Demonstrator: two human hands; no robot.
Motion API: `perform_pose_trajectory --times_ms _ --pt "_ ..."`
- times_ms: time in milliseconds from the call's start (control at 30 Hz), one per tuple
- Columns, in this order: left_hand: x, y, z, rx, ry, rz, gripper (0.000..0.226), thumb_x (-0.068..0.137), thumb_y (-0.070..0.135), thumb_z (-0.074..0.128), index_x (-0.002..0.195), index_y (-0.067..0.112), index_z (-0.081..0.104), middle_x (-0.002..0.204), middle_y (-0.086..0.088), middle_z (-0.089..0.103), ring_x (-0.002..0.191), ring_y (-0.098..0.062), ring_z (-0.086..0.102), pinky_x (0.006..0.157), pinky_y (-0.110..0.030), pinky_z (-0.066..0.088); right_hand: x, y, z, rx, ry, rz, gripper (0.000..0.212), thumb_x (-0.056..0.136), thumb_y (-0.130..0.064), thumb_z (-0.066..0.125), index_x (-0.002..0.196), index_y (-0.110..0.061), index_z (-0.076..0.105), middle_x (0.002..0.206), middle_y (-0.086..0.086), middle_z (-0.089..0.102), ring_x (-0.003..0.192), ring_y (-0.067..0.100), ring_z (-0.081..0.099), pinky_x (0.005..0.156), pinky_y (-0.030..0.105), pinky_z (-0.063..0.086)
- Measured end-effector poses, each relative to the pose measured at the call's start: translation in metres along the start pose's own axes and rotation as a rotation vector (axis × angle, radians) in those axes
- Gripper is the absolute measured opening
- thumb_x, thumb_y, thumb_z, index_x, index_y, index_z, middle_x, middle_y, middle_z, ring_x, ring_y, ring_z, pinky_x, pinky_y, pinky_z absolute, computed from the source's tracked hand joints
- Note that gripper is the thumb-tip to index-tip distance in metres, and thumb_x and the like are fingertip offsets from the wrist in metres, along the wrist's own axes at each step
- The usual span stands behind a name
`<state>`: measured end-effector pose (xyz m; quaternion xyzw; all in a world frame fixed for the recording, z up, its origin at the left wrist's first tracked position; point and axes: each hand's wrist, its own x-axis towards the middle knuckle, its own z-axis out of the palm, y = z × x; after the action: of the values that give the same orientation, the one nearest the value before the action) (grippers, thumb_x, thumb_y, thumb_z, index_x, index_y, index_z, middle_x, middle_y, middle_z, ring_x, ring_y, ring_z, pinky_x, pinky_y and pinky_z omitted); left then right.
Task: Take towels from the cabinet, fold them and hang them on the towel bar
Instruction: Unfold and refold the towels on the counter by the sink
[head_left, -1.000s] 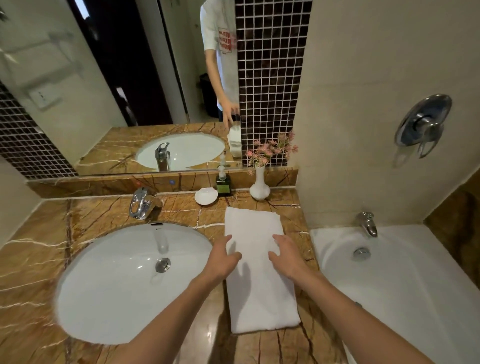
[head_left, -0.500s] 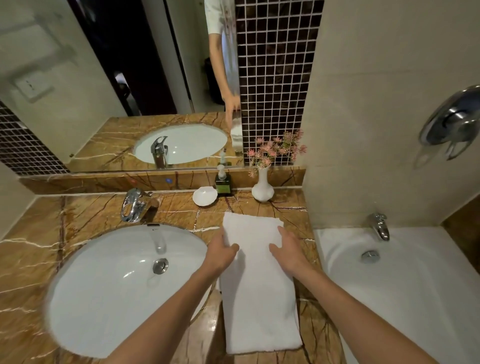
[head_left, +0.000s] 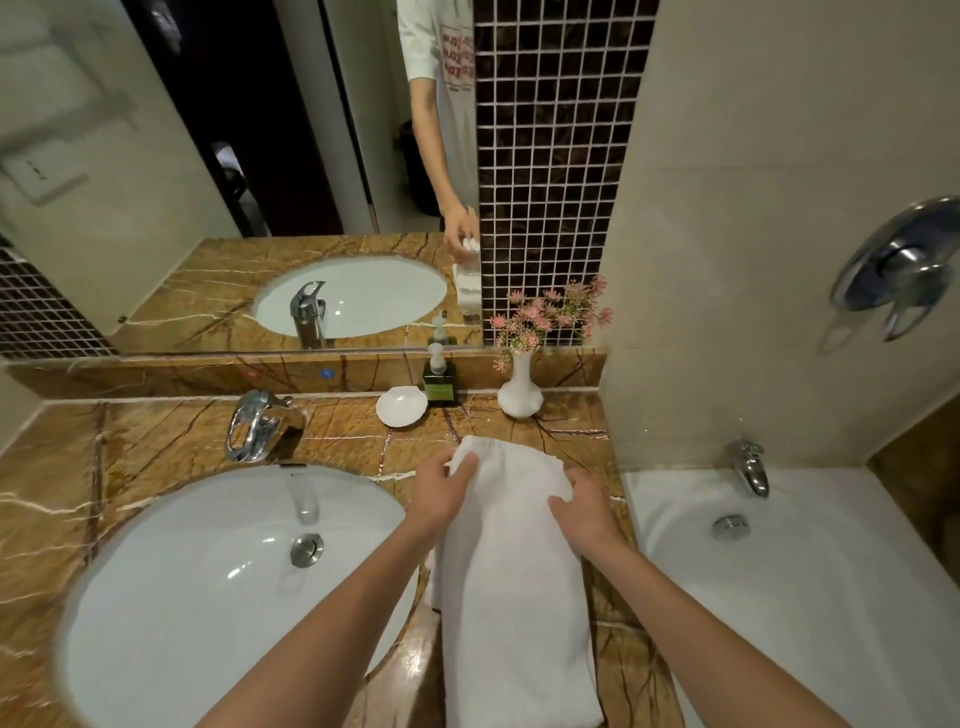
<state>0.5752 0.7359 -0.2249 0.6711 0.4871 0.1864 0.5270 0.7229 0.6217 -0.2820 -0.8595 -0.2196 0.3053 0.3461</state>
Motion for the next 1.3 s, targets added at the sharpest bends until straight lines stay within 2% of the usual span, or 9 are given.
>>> perform_pose_trajectory --times_ms 100,267,467,667,800,900,1033,1167,1300 --pt "-0.004 0.009 -0.001 0.019 -0.028 0.087 0.019 0.094 0.028 0.056 0.091 0.011 0.064 0.084 -0.005 0.061 0.078 -0.02 0.056 0.067 -0.032 0.045 -0.007 -0.009 -0.011 0.06 0.031 0.029 0.036 0.088 -0.009 0.06 0.123 -0.01 0.052 0.125 0.008 0.056 0.112 0.025 0.054 0.09 0.032 0.045" --pt "-0.016 0.022 -0.014 -0.012 -0.068 0.191 0.007 0.093 0.011 0.056 0.095 0.013 0.063 0.094 -0.005 0.068 0.087 -0.017 0.064 0.072 -0.03 0.053 -0.009 -0.026 -0.027 0.02 -0.011 -0.178 0.072 0.087 -0.007 0.061 0.149 -0.025 0.029 0.149 0.004 0.033 0.138 0.022 0.033 0.108 0.034 0.033" --pt "-0.029 0.038 -0.032 -0.065 -0.096 0.221 0.016 0.089 0.002 0.059 0.089 0.018 0.061 0.094 -0.006 0.069 0.084 -0.013 0.065 0.066 -0.021 0.051 -0.011 -0.053 -0.033 0.033 -0.1 -0.323 0.055 0.084 0.003 0.054 0.133 -0.023 0.053 0.142 0.004 0.039 0.133 0.021 0.038 0.1 0.023 0.031" --pt "-0.042 0.045 -0.04 -0.112 -0.177 0.248 0.023 0.089 -0.006 0.055 0.091 0.015 0.064 0.094 -0.002 0.069 0.086 -0.011 0.066 0.066 -0.018 0.049 -0.02 -0.062 -0.035 0.005 -0.356 -0.338 0.067 0.085 0.006 0.042 0.139 -0.033 0.049 0.143 -0.012 0.039 0.137 0.01 0.031 0.11 0.031 0.028" --pt "-0.051 0.046 -0.046 -0.043 -0.241 0.339 0.036 0.089 -0.012 0.048 0.094 0.018 0.067 0.102 0.001 0.066 0.098 -0.009 0.063 0.077 -0.02 0.05 -0.029 -0.069 -0.034 -0.101 -0.38 -0.385 0.073 0.079 0.01 0.039 0.126 -0.042 0.058 0.145 -0.007 0.045 0.136 0.016 0.035 0.108 0.039 0.035" --pt "-0.055 0.043 -0.049 0.059 -0.265 0.405 0.053 0.086 -0.016 0.046 0.089 0.032 0.068 0.105 0.009 0.066 0.109 -0.009 0.06 0.09 -0.025 0.05 -0.041 -0.073 -0.036 -0.161 -0.402 -0.425 0.078 0.08 0.012 0.035 0.128 -0.044 0.056 0.147 -0.006 0.044 0.134 0.019 0.038 0.096 0.033 0.04" --pt "-0.064 0.043 -0.048 0.063 -0.298 0.463 0.062 0.081 -0.021 0.043 0.089 0.035 0.069 0.095 0.024 0.068 0.102 0.002 0.06 0.085 -0.017 0.047 -0.053 -0.074 -0.037 -0.095 -0.417 -0.439 0.049 0.083 0.004 0.042 0.111 -0.029 0.064 0.125 0.004 0.061 0.11 0.025 0.059 0.088 0.042 0.05" --pt "-0.07 0.038 -0.048 0.084 -0.238 0.498 0.06 0.085 -0.014 0.046 0.087 0.043 0.066 0.095 0.026 0.064 0.098 -0.002 0.06 0.085 -0.019 0.046 -0.075 -0.072 -0.042 -0.013 -0.376 -0.397 0.019 0.078 -0.01 0.055 0.084 -0.027 0.058 0.088 0.0 0.06 0.081 0.016 0.056 0.07 0.035 0.043" --pt "-0.079 0.034 -0.048 0.062 -0.193 0.539 0.052 0.084 -0.017 0.043 0.085 0.031 0.065 0.094 0.016 0.062 0.092 -0.002 0.059 0.076 -0.008 0.043 -0.097 -0.07 -0.045 -0.125 -0.351 -0.474 0.019 0.072 -0.025 0.063 0.09 -0.03 0.066 0.124 -0.013 0.055 0.112 0.009 0.052 0.083 0.03 0.042"
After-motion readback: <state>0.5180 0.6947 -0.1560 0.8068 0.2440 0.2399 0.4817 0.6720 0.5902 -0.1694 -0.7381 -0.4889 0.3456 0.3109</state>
